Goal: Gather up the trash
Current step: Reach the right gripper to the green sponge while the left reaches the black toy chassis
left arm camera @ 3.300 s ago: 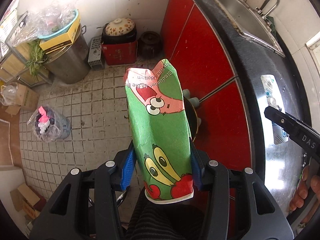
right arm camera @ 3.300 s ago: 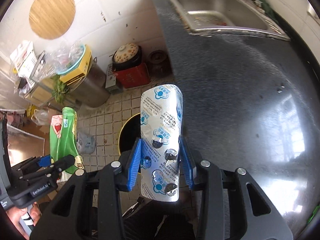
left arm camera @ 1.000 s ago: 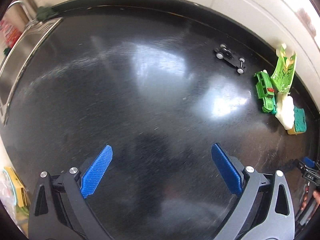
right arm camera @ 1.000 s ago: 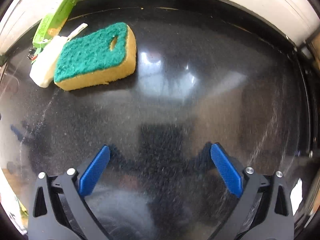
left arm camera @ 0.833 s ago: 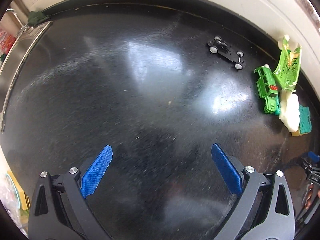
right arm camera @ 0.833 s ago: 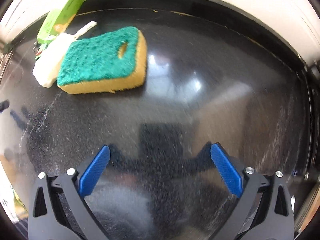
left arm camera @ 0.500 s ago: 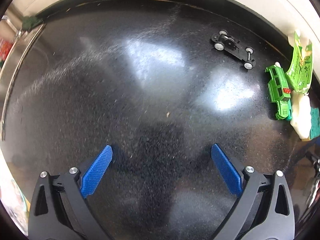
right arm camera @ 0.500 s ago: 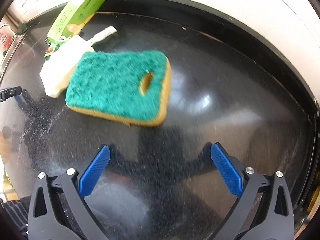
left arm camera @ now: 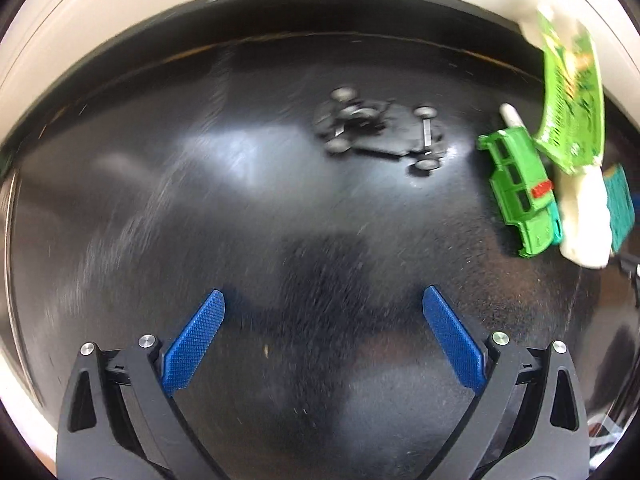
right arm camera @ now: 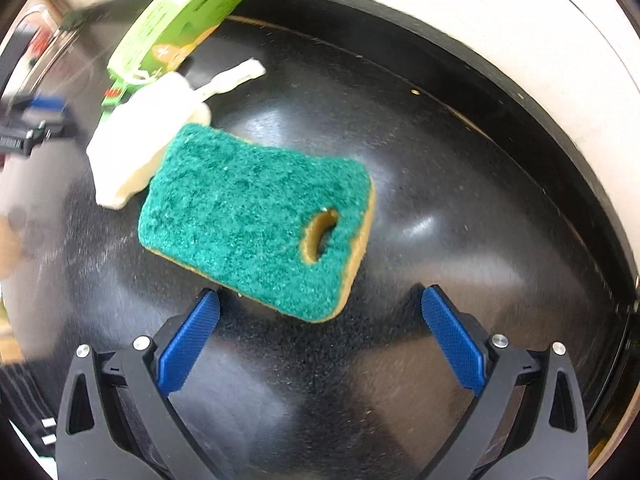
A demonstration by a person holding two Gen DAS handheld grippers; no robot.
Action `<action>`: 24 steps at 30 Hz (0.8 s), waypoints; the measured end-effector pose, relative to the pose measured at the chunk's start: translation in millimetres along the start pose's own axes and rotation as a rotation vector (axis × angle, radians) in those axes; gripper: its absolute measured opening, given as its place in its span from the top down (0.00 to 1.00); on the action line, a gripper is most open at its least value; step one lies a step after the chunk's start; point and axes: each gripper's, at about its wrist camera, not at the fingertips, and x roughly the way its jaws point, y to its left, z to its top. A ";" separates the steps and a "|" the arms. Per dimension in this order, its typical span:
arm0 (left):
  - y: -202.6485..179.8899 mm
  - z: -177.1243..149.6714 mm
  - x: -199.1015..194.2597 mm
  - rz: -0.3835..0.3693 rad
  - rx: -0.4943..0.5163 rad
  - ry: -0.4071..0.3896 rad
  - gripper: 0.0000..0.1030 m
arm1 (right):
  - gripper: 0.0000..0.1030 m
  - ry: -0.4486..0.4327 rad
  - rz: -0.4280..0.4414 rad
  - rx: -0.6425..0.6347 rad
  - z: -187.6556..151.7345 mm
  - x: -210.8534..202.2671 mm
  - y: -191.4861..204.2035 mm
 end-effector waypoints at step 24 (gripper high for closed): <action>18.9 2.5 -7.7 -0.010 0.040 -0.036 0.06 | 0.05 0.024 0.006 -0.134 26.4 3.3 9.6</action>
